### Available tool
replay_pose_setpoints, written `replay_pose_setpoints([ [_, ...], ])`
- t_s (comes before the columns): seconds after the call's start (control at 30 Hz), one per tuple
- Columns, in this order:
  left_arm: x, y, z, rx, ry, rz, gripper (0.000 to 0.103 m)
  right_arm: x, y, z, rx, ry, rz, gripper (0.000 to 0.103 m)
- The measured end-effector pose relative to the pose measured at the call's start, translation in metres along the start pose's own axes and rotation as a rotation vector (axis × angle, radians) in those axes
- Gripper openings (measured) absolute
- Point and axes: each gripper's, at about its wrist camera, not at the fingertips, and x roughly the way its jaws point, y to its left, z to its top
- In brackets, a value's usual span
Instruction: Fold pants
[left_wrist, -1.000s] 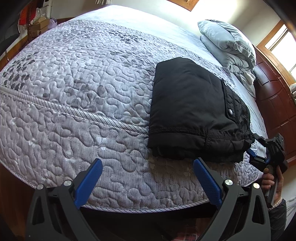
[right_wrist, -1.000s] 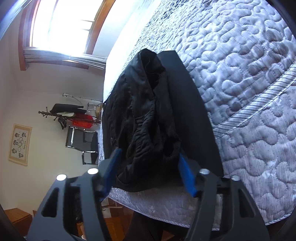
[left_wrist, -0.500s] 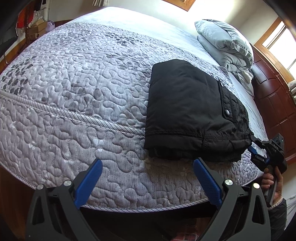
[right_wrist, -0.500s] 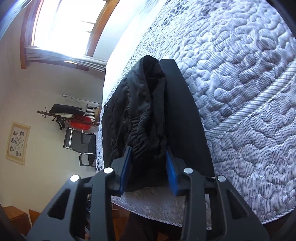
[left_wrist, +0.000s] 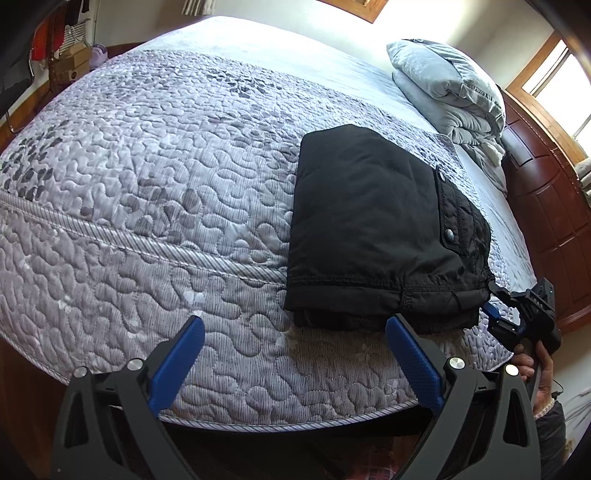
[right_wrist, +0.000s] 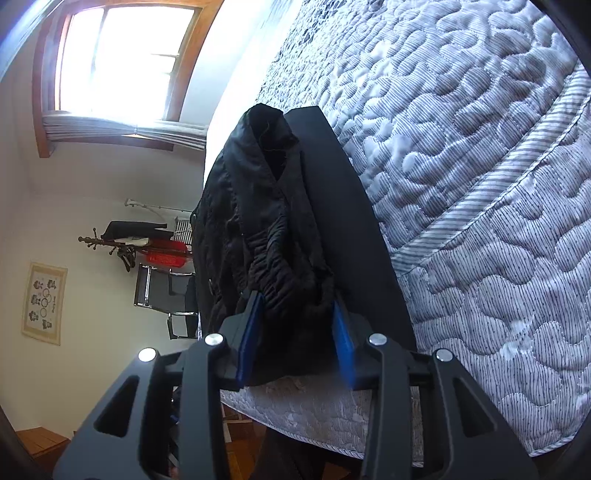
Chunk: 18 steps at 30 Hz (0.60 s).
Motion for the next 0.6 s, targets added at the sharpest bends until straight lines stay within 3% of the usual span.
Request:
replay_pose_setpoints([
  [0.17,-0.008,-0.011,0.007,0.05,-0.03,0.014,0.099,-0.001,0.0,-0.005,-0.008,-0.001,0.002,0.042],
  [0.23,-0.011,-0.015,0.009,0.067,-0.038,0.017,0.099,-0.008,0.009,-0.004,-0.037,-0.018,-0.005,0.052],
  [0.27,-0.012,-0.017,0.011,0.072,-0.04,0.016,0.099,-0.013,0.011,-0.003,-0.04,-0.031,-0.005,0.065],
  [0.3,-0.013,-0.019,0.013,0.077,-0.038,0.009,0.099,-0.02,0.014,-0.002,-0.038,-0.045,0.011,0.068],
  [0.5,-0.011,-0.014,0.031,0.031,0.009,-0.094,0.099,-0.06,0.027,0.009,-0.098,-0.089,-0.015,0.081],
  [0.6,-0.011,-0.007,0.042,-0.014,0.028,-0.143,0.099,-0.077,0.031,0.014,-0.13,-0.102,-0.037,0.083],
])
